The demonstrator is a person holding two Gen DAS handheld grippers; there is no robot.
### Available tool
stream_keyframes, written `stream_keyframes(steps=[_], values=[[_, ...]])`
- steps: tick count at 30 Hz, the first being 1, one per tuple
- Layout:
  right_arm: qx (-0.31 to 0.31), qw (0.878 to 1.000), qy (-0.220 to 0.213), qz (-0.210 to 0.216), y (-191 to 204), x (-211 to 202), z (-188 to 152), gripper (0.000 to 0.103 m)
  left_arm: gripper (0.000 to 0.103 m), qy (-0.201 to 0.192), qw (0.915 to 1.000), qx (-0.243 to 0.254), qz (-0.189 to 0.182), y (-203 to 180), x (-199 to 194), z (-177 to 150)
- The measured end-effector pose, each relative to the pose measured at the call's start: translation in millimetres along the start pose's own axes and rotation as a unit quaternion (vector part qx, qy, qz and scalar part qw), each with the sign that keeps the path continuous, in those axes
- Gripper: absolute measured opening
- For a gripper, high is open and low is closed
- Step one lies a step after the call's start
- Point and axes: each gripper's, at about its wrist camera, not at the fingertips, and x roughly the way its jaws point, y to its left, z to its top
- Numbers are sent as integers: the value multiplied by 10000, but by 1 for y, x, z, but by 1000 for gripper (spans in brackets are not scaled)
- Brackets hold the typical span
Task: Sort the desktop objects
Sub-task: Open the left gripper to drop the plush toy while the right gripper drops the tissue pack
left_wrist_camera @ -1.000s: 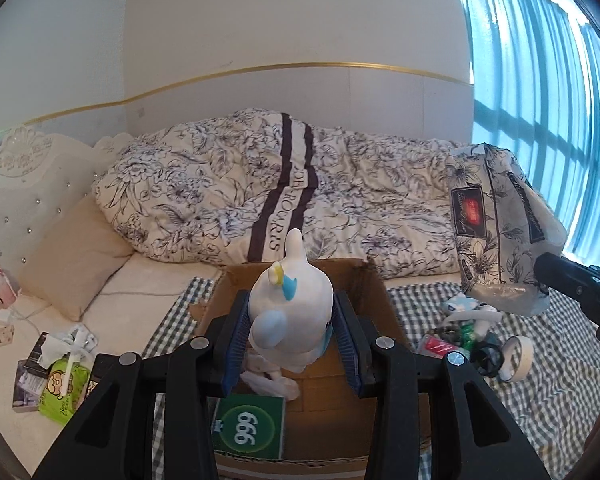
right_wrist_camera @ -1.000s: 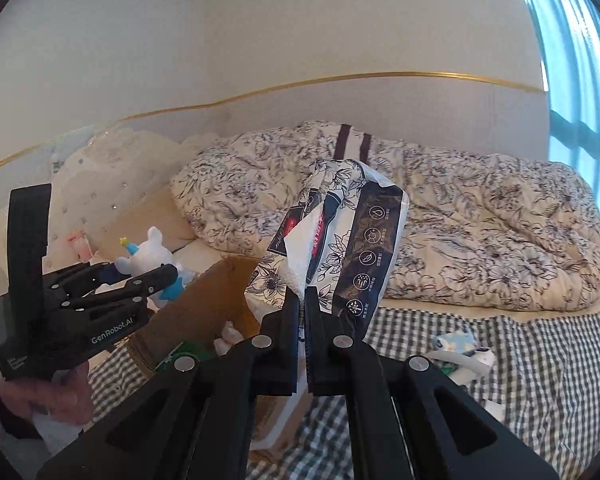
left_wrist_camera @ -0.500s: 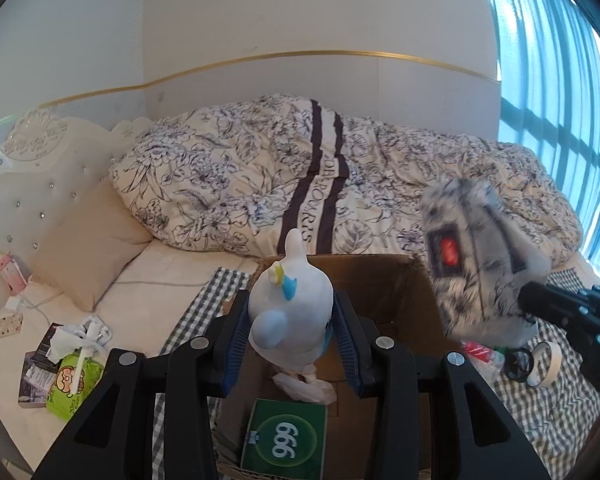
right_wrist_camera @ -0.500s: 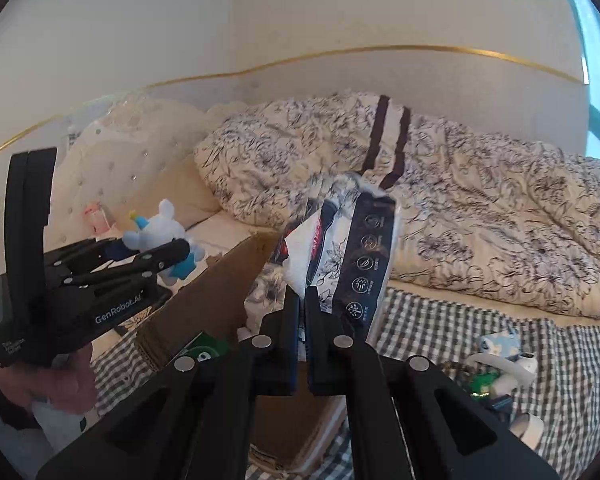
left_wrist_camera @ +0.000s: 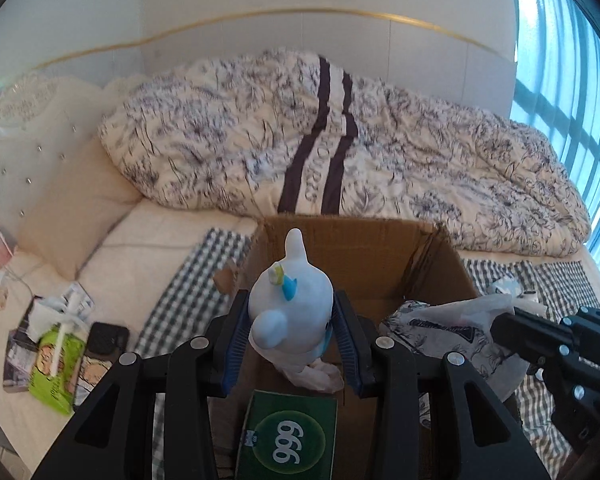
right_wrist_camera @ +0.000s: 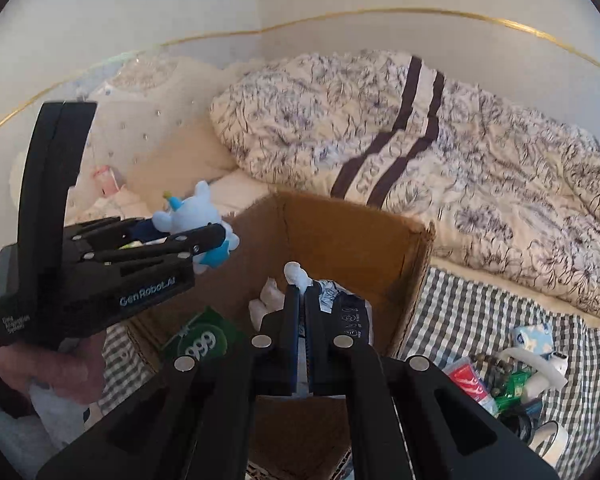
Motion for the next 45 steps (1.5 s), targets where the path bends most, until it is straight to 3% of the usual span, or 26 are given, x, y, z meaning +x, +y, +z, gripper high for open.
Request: stream_keyframes(steps=[5, 6, 8, 9, 10, 18, 21, 24, 26, 28, 38, 41, 43, 45], values=[[4, 9993, 364, 6, 0, 13, -7, 3, 41, 263, 9997, 4, 10, 1, 13, -3], [1, 9993, 379, 2, 1, 14, -7, 8, 41, 303, 9995, 27, -8, 0, 14, -4], [2, 9992, 396, 13, 0, 15, -8, 36, 41, 373, 9993, 80, -17, -1, 17, -7], [13, 9992, 387, 51, 0, 15, -9, 61, 41, 409, 9991, 107, -7, -2, 18, -8], [31, 9993, 351, 84, 0, 14, -10, 69, 41, 438, 9990, 125, -12, -2, 19, -8], [-66, 9997, 245, 54, 1, 6, -12, 70, 41, 502, 9985, 194, -82, -8, 20, -10], [-156, 9989, 363, 257, 3, 7, -12, 80, 41, 493, 9986, 195, -92, -8, 18, -8], [-244, 9970, 583, 446, 6, 8, -12, 81, 41, 485, 9985, 225, -73, -9, 17, -7], [-313, 9959, 736, 421, 7, 8, -13, 90, 41, 496, 9985, 228, -77, -9, 17, -7], [-401, 9943, 874, 456, 8, 6, -12, 91, 41, 494, 9985, 233, -66, -10, 15, -7], [-253, 9990, 271, 261, -5, -18, -8, 92, 41, 608, 9977, 265, -127, -15, 19, -8], [-156, 9997, 47, 153, -11, -28, -7, 92, 46, 666, 9972, 319, -133, -19, 21, -8], [-94, 9998, -128, 81, -15, -36, -6, 92, 74, 703, 9967, 403, -110, -24, 20, -7], [-38, 9996, -296, 9, -20, -44, -5, 94, 80, 610, 9972, 425, -94, -27, 16, -6]])
